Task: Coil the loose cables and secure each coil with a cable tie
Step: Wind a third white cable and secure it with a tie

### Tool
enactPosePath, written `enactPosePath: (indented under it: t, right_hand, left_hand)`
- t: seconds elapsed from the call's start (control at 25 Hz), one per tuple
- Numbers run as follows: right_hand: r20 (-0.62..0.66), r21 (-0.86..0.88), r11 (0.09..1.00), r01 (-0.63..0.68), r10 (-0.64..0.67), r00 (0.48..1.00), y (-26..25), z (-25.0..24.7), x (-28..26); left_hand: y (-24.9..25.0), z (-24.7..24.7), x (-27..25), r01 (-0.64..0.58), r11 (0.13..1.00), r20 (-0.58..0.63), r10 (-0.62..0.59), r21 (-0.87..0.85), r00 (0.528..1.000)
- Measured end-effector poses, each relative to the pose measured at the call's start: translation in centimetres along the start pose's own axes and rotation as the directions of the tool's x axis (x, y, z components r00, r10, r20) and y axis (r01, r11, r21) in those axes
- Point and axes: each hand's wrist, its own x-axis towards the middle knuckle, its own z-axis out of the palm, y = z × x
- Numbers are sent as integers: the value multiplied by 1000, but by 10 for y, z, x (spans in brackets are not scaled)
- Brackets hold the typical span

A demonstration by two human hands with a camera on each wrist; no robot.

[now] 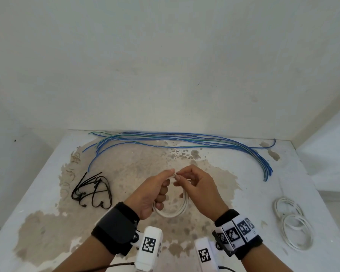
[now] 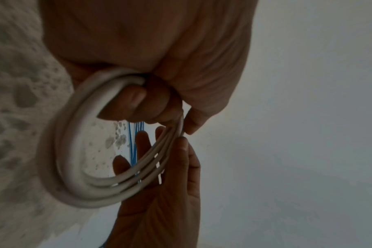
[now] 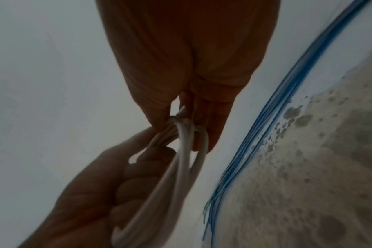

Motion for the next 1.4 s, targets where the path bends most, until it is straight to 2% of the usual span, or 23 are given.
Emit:
enactPosePath:
  t: [0.28,0.36,0.44,0.68,0.76,0.92,1.04,1.24,1.4]
  right_hand:
    - [70,89,995,-35,29,997,-7,-1,-1]
    - [175,-3,998,-62,61,983,-8,-4,-1]
    - [275,-146,989,-28,68,959,-10,-6,-2]
    - [372,-313,950,10,113,921,-14,-3,-3]
    - [364,-341,940,29,104,925,-14,0,-5]
    - [355,-344,939,13,117,928,-17,2,-2]
    - [399,-361,931,45,110,911,-22,0,-1]
    - [488,-409,906,107,118,865,-24,5,4]
    - [544,-298,953,54,123,830,-26,19,8]
  left_hand:
    - [-5,-3,-5,-106,992,-79,111,69,991]
    - [-6,-4,-6,-111,991,-66,115,69,991]
    - [-7,-6,-7,-106,991,-50,110,79,993]
    - [-8,-9,-6,-62,996,14,61,66,998]
    - [-8,-10,-6,-48,997,33,46,56,998]
    - [-7,-16,-5,8,1000,134,-4,-27,991]
    - [-5,-25,-2,51,997,238,-35,-60,971]
    - [9,-42,-2,90,993,342,-112,80,933]
    - [12,-62,-5,93,986,426,-146,142,893]
